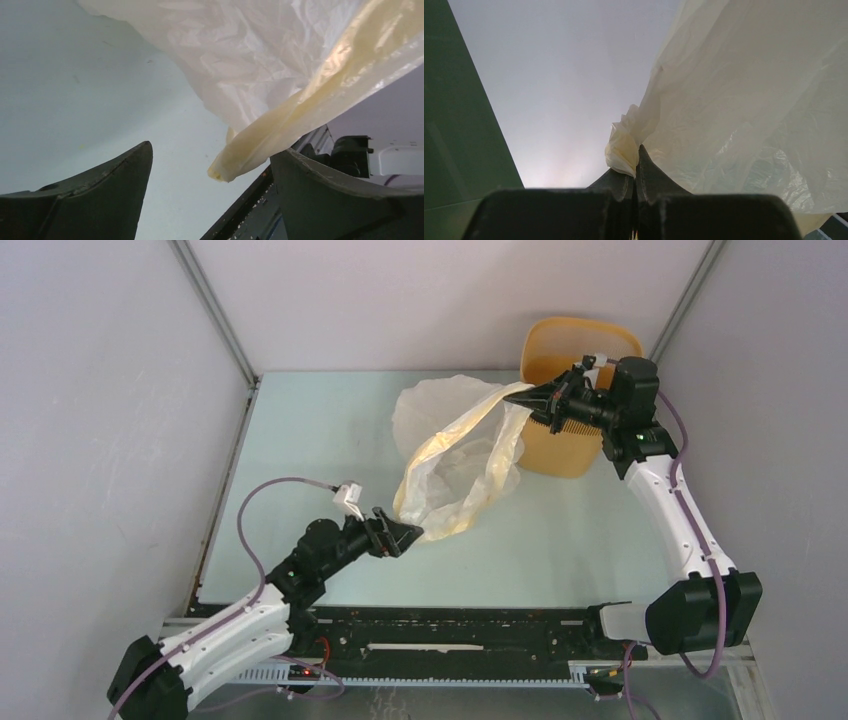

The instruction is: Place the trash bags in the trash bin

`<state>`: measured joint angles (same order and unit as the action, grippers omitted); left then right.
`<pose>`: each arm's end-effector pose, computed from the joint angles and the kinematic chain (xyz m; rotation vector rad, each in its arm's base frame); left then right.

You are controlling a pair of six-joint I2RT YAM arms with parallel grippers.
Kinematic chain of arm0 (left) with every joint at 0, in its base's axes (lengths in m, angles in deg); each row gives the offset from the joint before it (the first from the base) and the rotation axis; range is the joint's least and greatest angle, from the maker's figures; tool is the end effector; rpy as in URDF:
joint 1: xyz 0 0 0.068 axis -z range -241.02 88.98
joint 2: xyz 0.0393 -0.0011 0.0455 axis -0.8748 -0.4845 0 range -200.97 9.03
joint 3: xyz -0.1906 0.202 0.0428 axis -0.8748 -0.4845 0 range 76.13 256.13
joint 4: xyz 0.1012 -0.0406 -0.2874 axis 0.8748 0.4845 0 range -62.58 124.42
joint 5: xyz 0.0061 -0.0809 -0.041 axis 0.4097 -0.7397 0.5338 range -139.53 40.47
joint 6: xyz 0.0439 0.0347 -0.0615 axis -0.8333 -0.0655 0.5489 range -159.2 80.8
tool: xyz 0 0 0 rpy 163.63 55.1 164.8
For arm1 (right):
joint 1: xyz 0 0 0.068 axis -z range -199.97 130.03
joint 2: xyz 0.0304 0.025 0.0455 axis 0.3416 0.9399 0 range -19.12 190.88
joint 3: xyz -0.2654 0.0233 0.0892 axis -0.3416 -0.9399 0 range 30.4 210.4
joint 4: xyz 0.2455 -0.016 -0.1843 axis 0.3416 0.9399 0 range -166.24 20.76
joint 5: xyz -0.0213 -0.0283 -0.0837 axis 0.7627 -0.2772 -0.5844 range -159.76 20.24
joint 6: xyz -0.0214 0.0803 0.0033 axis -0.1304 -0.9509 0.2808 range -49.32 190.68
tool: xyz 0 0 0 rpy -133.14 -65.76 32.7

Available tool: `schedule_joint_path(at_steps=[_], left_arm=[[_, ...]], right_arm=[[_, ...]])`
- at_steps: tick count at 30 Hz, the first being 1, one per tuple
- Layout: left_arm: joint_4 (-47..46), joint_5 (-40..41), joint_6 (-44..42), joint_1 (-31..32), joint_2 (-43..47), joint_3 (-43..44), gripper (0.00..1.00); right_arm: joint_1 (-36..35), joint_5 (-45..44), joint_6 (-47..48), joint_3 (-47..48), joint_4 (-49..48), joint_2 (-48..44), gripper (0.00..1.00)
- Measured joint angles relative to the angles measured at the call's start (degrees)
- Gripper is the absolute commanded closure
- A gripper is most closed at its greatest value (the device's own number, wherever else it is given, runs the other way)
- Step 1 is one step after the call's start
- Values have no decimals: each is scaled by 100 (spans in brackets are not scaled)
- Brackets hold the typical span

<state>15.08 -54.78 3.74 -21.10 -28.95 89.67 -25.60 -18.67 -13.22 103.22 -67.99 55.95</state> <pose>0.1801 -0.1594 0.1837 0.0206 1.9246 -1.0947 0.3557 0.0919 0.4034 0.6342 2.0164 1.8170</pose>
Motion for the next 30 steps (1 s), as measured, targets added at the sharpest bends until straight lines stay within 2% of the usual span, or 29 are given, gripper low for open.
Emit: schedule_joint_path(at_steps=[5, 8, 10, 12, 14, 19, 22, 25, 27, 30], left_arm=[[-1078, -240, 42, 120, -356, -101, 35], [-1320, -306, 68, 122, -442, -94, 50], [-1366, -365, 74, 122, -522, -90, 48], [-1364, -446, 72, 122, -612, -90, 42], [-1360, -494, 79, 122, -664, -90, 39], [-1386, -549, 116, 122, -828, -90, 42], [-1449, -586, 181, 122, -1067, -83, 64], [-1220, -608, 225, 120, -1281, 68, 79], [-846, -577, 232, 107, -1311, 297, 97], [11, -358, 223, 70, -1180, 831, 100]], right_arm=[[42, -20, 122, 0, 186, -15, 100], [72, -42, 173, 0, 254, -15, 100], [81, -70, 175, 0, 269, -15, 100], [79, -90, 168, 0, 254, -15, 100], [79, -101, 142, 0, 210, -15, 100], [79, -105, 55, 0, 42, -15, 100], [79, -111, -9, 0, -48, -13, 100], [76, -109, -26, 0, -92, -13, 100], [79, -90, 26, 0, -68, -13, 100], [79, -26, 437, 11, 168, -13, 100]])
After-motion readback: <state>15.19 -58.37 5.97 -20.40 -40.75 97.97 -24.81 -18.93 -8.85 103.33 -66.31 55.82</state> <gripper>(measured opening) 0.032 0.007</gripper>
